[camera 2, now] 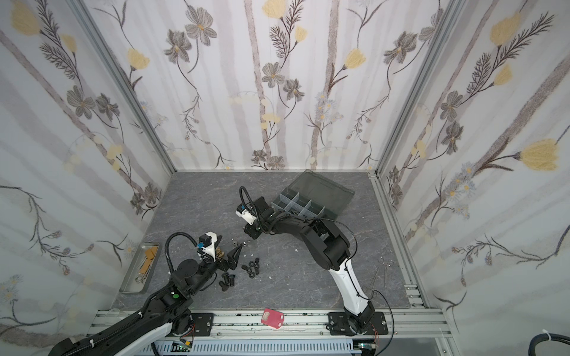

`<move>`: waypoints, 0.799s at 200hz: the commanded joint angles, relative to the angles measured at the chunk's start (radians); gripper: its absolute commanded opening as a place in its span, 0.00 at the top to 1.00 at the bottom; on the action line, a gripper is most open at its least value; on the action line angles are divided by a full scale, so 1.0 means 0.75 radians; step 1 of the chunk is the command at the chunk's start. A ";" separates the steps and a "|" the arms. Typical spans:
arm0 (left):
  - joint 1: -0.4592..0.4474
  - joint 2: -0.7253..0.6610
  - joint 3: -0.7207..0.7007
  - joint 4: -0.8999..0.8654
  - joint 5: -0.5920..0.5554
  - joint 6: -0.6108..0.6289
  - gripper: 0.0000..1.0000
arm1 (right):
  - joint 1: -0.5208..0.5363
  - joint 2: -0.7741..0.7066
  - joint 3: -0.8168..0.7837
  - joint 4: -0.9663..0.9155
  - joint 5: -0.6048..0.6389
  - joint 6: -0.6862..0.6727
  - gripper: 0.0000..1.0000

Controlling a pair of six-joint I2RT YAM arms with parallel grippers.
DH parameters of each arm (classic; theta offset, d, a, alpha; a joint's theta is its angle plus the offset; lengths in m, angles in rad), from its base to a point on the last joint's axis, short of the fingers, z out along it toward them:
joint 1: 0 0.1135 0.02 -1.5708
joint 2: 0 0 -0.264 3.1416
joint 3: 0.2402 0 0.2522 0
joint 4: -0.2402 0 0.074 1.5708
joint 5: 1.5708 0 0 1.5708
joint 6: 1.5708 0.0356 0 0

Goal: Sort the screws and nuts into containers
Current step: Pick up the nut from the center of the table, then place the nut into the container.

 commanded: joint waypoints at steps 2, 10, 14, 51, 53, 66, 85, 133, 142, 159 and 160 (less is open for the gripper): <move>0.001 0.046 0.025 0.102 -0.037 -0.008 0.00 | -0.030 -0.057 -0.022 0.063 -0.053 0.062 0.93; 0.001 0.075 0.035 0.115 -0.035 -0.006 0.00 | -0.046 -0.076 -0.038 0.079 -0.071 0.079 0.93; 0.001 0.089 0.041 0.124 -0.035 -0.005 0.00 | -0.054 -0.086 -0.045 0.087 -0.081 0.088 0.93; 0.006 0.254 0.225 0.109 0.012 0.001 0.00 | -0.121 -0.203 -0.091 0.094 -0.086 0.153 0.94; 0.007 0.268 0.244 0.101 0.018 0.005 0.00 | -0.125 -0.211 -0.096 0.096 -0.083 0.158 0.94; 0.009 0.364 0.353 0.054 0.069 0.043 0.00 | -0.159 -0.261 -0.119 0.108 -0.082 0.192 0.94; 0.010 0.510 0.515 0.020 0.133 0.086 0.00 | -0.218 -0.315 -0.155 0.118 -0.061 0.231 0.94; 0.011 0.813 0.799 0.074 0.295 0.129 0.00 | -0.411 -0.455 -0.301 0.110 0.052 0.321 0.93; 0.010 0.867 0.836 0.075 0.307 0.131 0.00 | -0.444 -0.471 -0.324 0.095 0.073 0.323 0.93; 0.011 0.942 0.883 0.069 0.315 0.131 0.00 | -0.495 -0.495 -0.368 0.074 0.108 0.323 0.93; 0.011 0.945 0.885 0.068 0.315 0.130 0.00 | -0.499 -0.497 -0.371 0.073 0.111 0.323 0.93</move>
